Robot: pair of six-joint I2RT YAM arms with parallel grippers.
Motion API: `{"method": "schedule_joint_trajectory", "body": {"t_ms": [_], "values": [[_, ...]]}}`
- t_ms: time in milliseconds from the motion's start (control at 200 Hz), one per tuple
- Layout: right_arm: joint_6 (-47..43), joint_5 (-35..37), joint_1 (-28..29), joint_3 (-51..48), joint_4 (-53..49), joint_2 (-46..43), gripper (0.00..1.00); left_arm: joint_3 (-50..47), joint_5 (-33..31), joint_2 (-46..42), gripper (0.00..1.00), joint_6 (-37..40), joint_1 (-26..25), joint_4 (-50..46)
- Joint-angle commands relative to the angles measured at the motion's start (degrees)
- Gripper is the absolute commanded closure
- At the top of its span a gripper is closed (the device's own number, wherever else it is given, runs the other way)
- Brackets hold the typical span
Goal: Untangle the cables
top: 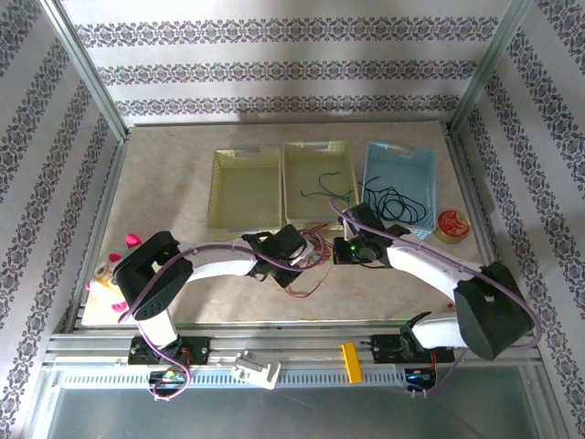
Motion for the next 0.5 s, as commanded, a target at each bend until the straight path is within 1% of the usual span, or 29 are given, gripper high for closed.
{"method": "schedule_joint_trajectory", "body": {"t_ms": [0,130,215,250,330,390,495], "values": [[1.9,9.9,-1.1,-1.4,-4.3,-3.9,1.0,-2.3,-3.4,4.1,1.0,-1.5,-0.5,-1.1],[2.6,15.6,-2.1,-1.6,-7.0,-7.3,1.0,-3.3,-3.8,4.6,1.0,-2.2,-0.5,-1.2],[2.8,18.0,-3.1,-1.7,-8.5,-8.4,1.0,-3.7,-4.4,4.4,1.0,-2.4,-0.5,-1.6],[2.6,17.9,-3.6,-1.8,-8.8,-8.3,1.0,-3.9,-4.6,4.1,1.0,-2.3,-0.5,-1.7],[1.5,14.9,-4.5,-1.8,-8.2,-7.5,1.0,-4.1,-3.9,2.4,1.0,-1.5,-0.5,-1.3],[-0.1,9.9,-4.5,-2.1,-6.4,-6.6,1.0,-4.4,-2.8,0.3,1.0,-0.5,-0.5,0.2],[-1.3,1.7,-3.9,-2.1,-4.0,-4.4,0.92,-4.4,-1.1,-3.3,1.0,1.1,-0.5,2.9]]}}
